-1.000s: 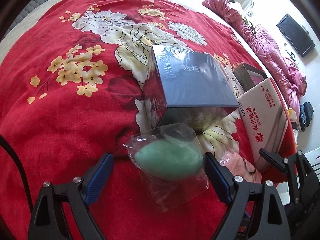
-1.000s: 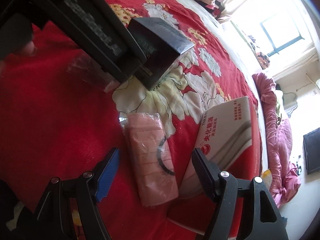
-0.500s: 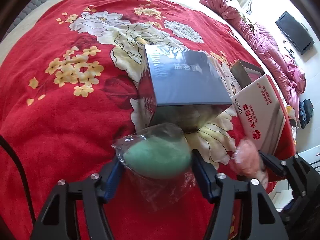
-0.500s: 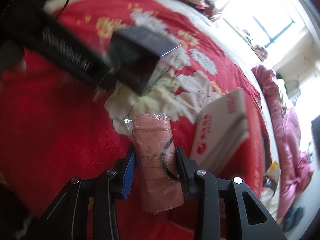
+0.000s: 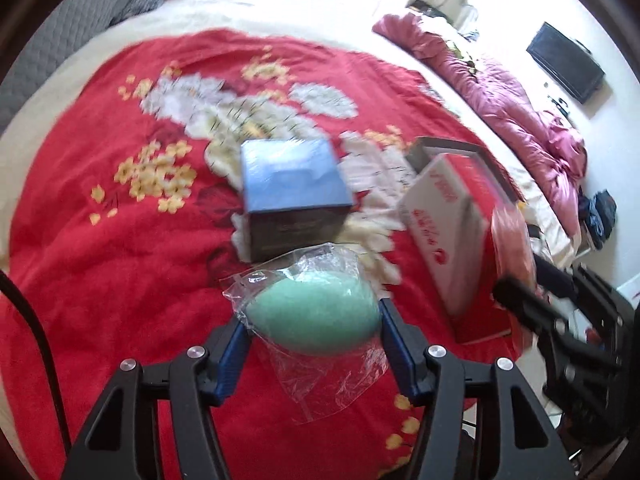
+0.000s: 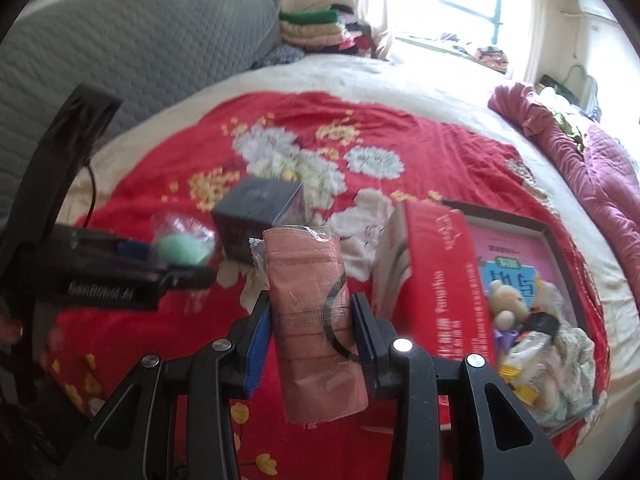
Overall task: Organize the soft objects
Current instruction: 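Carry the green sponge with the left tool while the right tool carries the pink packet to the tray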
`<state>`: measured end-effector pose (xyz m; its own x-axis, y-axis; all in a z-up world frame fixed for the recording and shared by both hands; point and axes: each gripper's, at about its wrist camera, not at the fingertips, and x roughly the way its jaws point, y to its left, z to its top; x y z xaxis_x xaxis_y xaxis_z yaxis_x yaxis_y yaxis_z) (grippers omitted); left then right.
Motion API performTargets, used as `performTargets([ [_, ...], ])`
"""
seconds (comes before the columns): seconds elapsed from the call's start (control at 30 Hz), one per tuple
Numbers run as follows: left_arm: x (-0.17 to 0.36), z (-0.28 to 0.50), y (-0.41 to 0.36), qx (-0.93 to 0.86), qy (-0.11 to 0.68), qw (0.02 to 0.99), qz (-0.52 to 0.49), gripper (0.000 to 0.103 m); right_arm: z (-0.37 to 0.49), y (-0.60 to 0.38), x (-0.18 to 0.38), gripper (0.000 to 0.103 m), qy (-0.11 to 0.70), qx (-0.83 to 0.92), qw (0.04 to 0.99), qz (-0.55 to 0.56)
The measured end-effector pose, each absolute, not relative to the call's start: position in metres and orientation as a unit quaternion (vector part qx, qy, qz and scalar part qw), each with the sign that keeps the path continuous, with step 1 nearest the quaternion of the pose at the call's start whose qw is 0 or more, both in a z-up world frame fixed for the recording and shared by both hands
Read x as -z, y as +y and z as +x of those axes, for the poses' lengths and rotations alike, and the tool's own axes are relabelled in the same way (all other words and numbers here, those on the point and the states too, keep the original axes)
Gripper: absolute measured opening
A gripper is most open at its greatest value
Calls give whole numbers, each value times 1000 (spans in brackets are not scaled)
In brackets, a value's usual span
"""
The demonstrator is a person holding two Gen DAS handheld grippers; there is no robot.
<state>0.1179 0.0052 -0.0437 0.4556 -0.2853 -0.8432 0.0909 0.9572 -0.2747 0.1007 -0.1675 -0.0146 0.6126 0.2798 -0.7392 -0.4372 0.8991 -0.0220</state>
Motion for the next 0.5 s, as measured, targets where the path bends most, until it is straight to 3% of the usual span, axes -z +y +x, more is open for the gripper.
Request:
performTargets([
  [0.5,-30,112,-113,181,461,869,-13,61,66,-298,-63,40,311,-103,945,13],
])
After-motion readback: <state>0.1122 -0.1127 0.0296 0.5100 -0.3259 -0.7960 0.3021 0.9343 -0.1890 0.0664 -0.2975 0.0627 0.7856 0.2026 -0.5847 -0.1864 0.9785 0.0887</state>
